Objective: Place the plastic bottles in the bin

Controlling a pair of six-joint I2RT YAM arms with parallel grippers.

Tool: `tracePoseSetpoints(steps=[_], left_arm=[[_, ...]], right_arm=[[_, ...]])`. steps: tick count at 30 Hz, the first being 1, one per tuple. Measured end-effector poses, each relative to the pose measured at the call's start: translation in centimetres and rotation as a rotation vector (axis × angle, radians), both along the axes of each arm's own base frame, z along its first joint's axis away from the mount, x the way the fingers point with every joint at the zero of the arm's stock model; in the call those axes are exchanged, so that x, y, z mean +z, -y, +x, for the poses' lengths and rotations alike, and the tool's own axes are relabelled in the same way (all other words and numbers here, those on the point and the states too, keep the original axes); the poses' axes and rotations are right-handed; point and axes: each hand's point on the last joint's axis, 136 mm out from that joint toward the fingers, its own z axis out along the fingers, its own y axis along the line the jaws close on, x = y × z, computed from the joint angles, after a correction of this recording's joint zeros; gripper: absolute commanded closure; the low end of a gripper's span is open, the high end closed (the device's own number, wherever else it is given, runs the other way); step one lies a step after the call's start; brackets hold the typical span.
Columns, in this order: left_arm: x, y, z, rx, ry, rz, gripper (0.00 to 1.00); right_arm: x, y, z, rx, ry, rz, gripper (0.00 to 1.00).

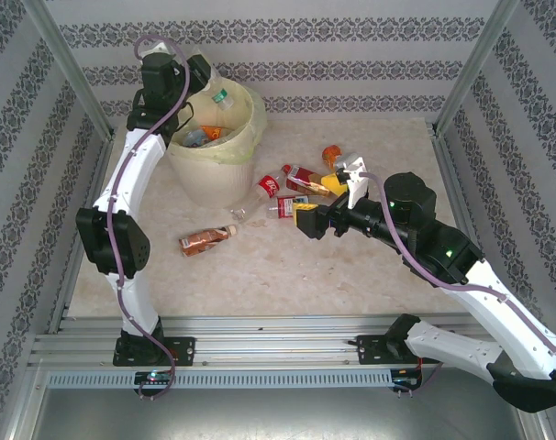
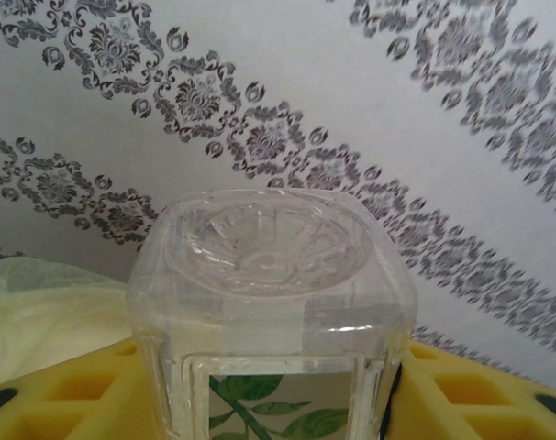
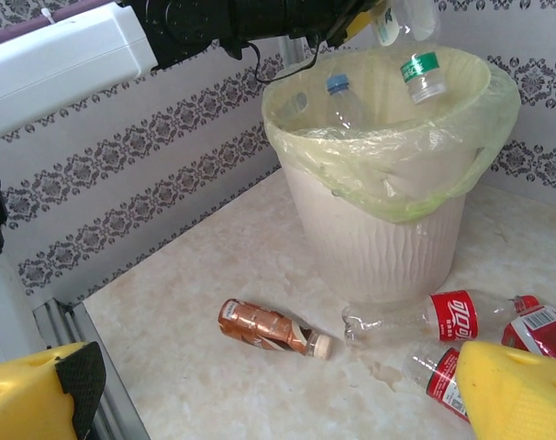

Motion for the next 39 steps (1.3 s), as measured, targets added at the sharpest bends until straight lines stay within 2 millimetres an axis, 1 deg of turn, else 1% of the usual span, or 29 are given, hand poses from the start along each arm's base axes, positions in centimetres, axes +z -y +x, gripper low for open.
tracePoseSetpoints(steps=[4,11,14,19,21,25,30,34,39], left_arm=[[-1.1,-0.2,-0.2,-0.017,-0.033,0.106,0.45],[-2.4,-0.6,-0.1,-0.020,-0.051,0.239,0.44],[-3.8,-0.8,0.0,-0.017,-0.072,0.272,0.44],[-7.1,-1.4,0.1,0.002,-0.120,0.300,0.44],[-7.8,-1.4,0.1,0.003,-0.131,0.302,0.43],[-7.5,-1.7,0.3,0.020,-0.113,0.306,0.33],[-7.5,-1.9,0.4,0.032,-0.111,0.313,0.23],[-7.2,-1.9,0.2,0.034,-0.108,0.314,0.20],[-5.7,-1.9,-0.9,0.029,-0.097,0.311,0.17]], right_arm=[[-0.2,0.2,0.0,-0.007,-0.004,-0.006,0.02],[-0.3,0.2,0.0,-0.007,-0.010,-0.011,0.02],[-0.5,0.1,0.1,-0.007,-0.013,-0.014,0.02],[-0.5,0.1,0.1,-0.007,-0.013,-0.014,0.02],[-0.5,0.1,0.1,-0.007,-0.014,-0.015,0.02],[-0.5,0.1,0.1,-0.008,-0.015,-0.015,0.02],[-1.1,0.4,0.3,-0.029,-0.030,-0.033,0.02],[-1.5,0.6,0.4,-0.040,-0.037,-0.043,0.02],[-1.9,0.8,0.8,-0.064,-0.042,-0.057,0.02]])
